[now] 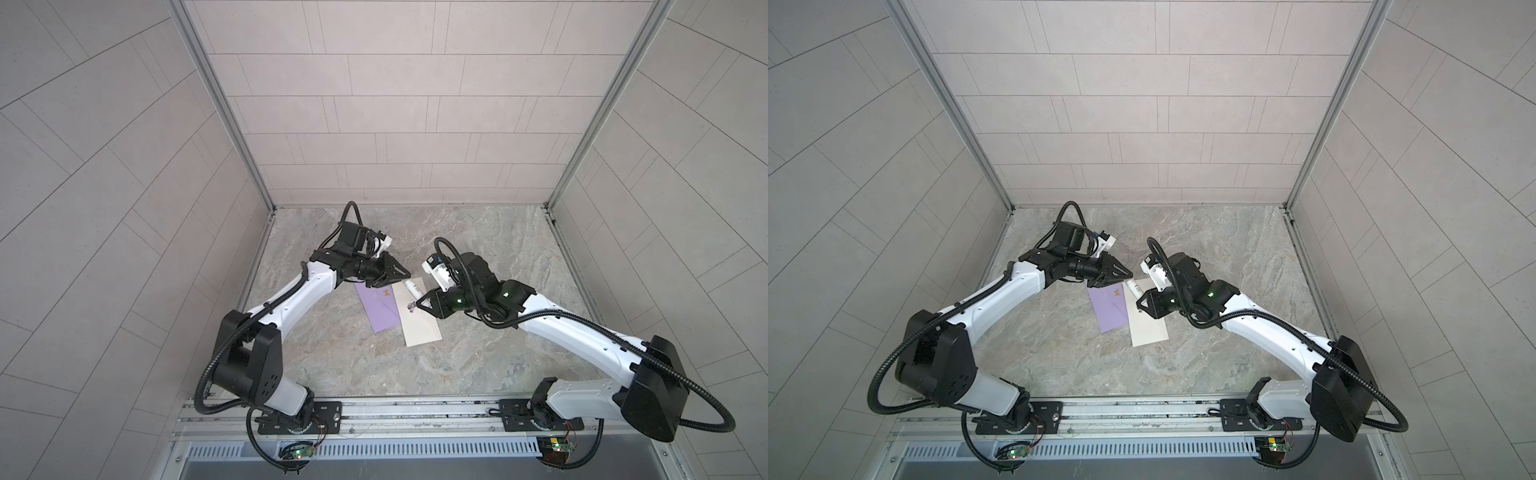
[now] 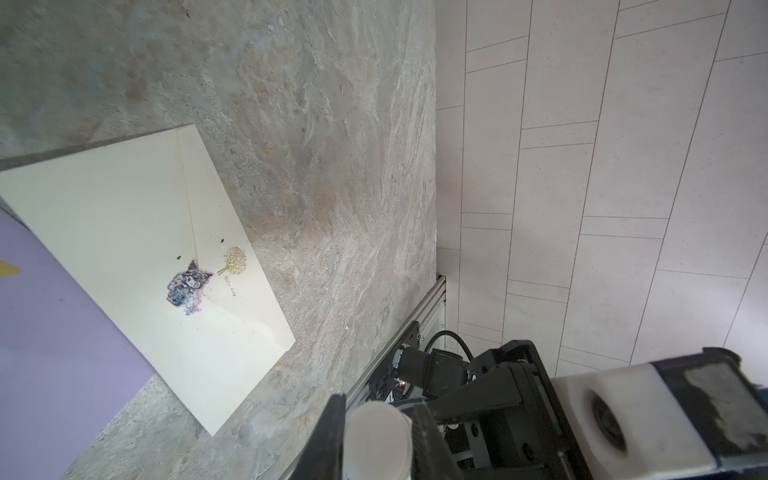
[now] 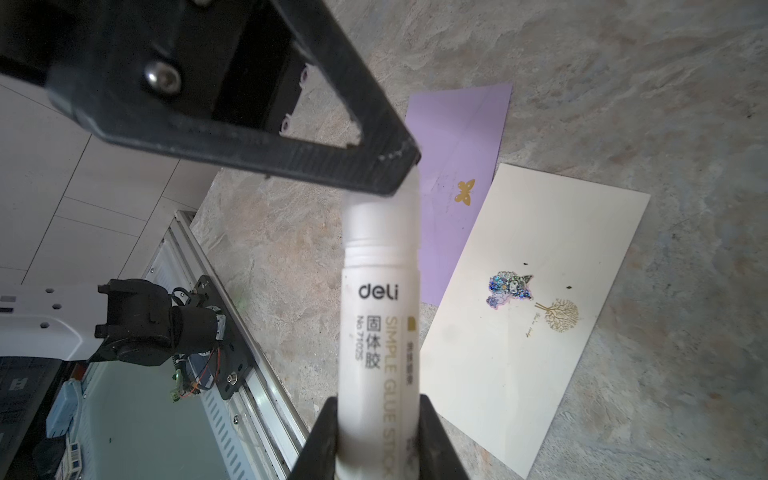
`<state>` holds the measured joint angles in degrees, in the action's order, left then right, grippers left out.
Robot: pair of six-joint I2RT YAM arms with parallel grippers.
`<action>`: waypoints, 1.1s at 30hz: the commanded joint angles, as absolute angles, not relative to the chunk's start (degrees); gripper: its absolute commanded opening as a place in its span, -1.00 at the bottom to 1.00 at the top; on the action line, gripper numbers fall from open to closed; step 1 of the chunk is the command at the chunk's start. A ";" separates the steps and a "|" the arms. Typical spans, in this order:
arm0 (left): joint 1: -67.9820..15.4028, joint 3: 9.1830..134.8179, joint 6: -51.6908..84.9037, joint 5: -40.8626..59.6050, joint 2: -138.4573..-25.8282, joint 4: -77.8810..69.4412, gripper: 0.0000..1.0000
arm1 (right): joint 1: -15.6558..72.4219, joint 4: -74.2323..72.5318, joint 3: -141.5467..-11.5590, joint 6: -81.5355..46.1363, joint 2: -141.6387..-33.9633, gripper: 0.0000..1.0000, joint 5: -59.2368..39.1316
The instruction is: Place the letter into the envelope and seal it
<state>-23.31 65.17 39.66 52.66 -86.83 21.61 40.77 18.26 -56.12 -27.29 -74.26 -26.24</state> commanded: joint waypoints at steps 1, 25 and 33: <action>-27.85 63.90 39.72 60.91 -86.99 24.48 -0.69 | 40.45 5.39 -59.41 -27.95 -75.36 -1.00 -22.16; -31.55 58.85 48.66 61.44 -87.61 10.47 -0.70 | 35.95 1.39 -56.51 -35.63 -83.07 -1.00 -10.25; -24.97 58.68 46.79 32.83 -82.34 22.12 -0.43 | 38.71 0.69 -55.10 -35.99 -87.19 -1.00 -10.03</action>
<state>-27.94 58.74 47.16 43.97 -86.13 14.50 36.84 4.95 -55.02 -35.03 -86.74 -13.61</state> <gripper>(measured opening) 0.280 0.263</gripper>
